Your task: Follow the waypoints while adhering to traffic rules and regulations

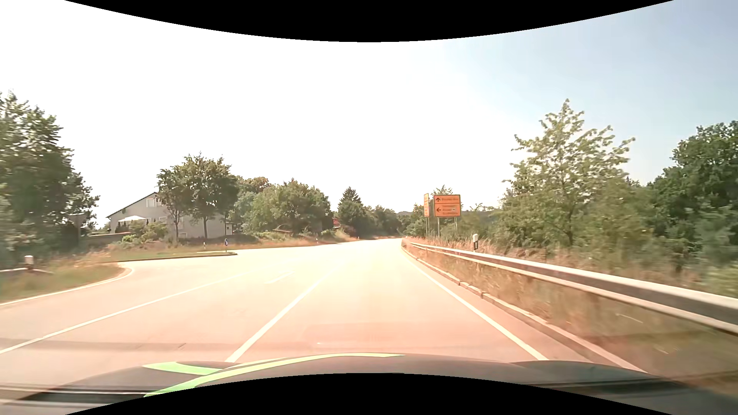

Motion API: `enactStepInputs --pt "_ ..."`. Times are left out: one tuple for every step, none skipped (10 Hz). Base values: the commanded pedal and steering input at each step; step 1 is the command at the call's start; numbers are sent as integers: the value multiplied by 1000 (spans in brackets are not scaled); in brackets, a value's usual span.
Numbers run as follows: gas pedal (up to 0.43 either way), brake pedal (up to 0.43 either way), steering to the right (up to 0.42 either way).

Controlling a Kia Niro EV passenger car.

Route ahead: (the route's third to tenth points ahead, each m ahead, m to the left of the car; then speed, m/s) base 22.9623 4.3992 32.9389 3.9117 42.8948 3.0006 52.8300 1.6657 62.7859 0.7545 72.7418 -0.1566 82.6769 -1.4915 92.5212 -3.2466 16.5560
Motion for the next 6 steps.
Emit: enactStepInputs --pt "47 0 6" --pt "47 0 6" --pt "39 0 6" --pt "39 0 6" --pt "39 0 5" --pt "39 0 6"
